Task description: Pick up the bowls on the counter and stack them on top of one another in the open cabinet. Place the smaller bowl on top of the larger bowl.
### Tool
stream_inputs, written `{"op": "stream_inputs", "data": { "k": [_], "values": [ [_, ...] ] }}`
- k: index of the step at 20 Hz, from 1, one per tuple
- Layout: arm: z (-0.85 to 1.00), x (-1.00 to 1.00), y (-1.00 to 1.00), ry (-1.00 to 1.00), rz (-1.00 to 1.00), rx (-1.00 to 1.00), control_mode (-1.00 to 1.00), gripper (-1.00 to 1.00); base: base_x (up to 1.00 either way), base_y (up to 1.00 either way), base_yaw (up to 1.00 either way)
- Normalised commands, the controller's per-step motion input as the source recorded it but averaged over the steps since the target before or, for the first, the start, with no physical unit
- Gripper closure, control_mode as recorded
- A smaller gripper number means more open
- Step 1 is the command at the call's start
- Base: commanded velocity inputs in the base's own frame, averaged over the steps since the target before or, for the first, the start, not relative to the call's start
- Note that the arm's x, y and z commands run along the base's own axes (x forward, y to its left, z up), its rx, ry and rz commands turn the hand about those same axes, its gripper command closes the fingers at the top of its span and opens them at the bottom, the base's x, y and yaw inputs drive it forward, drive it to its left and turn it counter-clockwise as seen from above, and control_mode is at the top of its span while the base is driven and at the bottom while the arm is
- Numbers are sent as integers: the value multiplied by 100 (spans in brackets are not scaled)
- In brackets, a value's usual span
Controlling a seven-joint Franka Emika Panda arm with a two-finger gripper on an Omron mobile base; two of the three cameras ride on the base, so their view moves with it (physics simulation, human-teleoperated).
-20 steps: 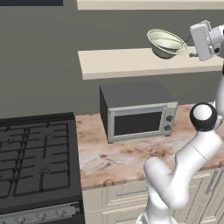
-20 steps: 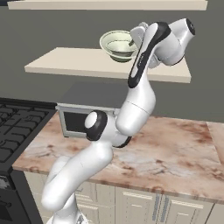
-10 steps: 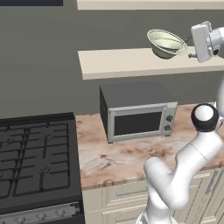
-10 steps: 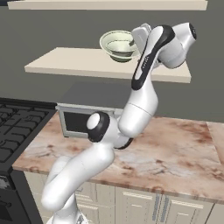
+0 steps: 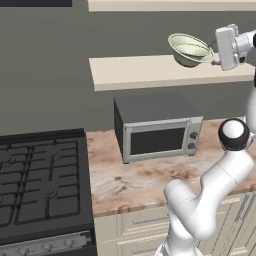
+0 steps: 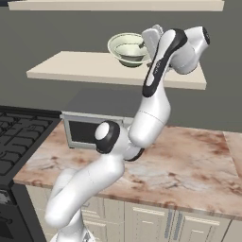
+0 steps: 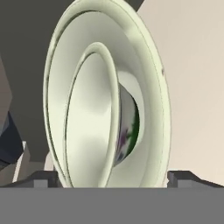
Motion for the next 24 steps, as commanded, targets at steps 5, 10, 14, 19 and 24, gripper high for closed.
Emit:
{"op": "stream_inputs", "data": {
  "k": [5, 10, 14, 19, 24],
  "values": [
    [0, 22, 4, 1, 0, 1, -100, -100, 0, 0, 0],
    [8, 4, -4, 0, 0, 0, -100, -100, 0, 0, 0],
    [15, 0, -19, 0, 0, 0, -100, -100, 0, 0, 0],
    [14, 0, -16, 0, 0, 0, -100, -100, 0, 0, 0],
    [16, 0, -4, 0, 0, 1, -100, -100, 0, 0, 0]
  ]
}}
